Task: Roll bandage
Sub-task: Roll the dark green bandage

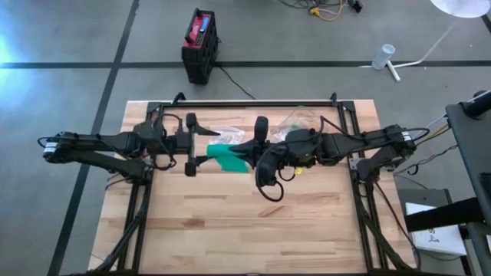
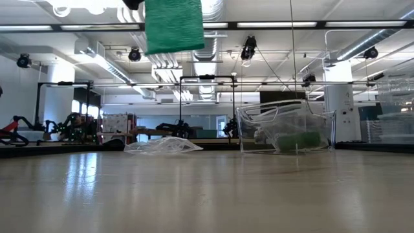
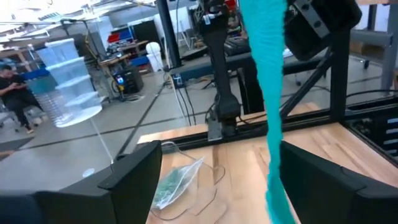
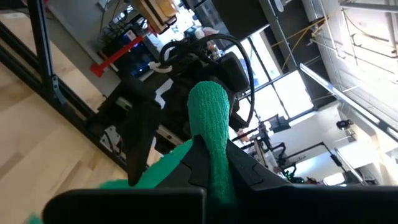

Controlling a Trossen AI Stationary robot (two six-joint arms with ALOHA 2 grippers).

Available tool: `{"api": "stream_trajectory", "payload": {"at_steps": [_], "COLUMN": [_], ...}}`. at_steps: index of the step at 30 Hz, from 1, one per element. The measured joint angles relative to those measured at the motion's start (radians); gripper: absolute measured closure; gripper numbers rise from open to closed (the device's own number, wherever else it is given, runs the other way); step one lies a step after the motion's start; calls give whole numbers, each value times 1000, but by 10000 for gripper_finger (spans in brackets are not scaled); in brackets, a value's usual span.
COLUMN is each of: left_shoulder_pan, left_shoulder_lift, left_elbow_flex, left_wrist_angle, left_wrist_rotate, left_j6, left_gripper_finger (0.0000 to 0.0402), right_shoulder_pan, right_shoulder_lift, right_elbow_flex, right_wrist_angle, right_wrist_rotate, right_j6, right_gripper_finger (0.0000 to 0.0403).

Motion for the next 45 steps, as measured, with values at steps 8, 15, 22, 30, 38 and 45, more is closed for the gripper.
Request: {"api": "stream_trajectory", "payload": {"at_steps": [8, 15, 22, 30, 38, 45], "left_shoulder_pan": [0, 0, 0, 0, 0, 0], "left_shoulder_lift": [26, 49, 65, 67, 44, 38], "left_elbow_flex": [0, 0, 0, 0, 0, 0], "left_wrist_angle": [89, 164, 270, 267, 262, 262], "left_wrist_rotate": [1, 77, 127, 127, 132, 134], "left_j6": [-83, -165, -187, -278, -346, -375], "left_gripper_finger": [91, 121, 181, 283, 366, 333], "right_shoulder_pan": [-1, -14, -47, -65, -64, -64], "right_shoulder_lift": [0, -1, 9, 37, 35, 35], "right_elbow_flex": [-7, -10, -11, -12, -12, -12], "right_wrist_angle": [2, 5, 36, 56, 54, 52], "right_wrist_rotate": [0, 0, 1, 7, 31, 53], "right_j6": [-13, -32, -34, -120, -181, -244], "right_gripper_finger": [395, 395, 395, 394, 394, 394]}}
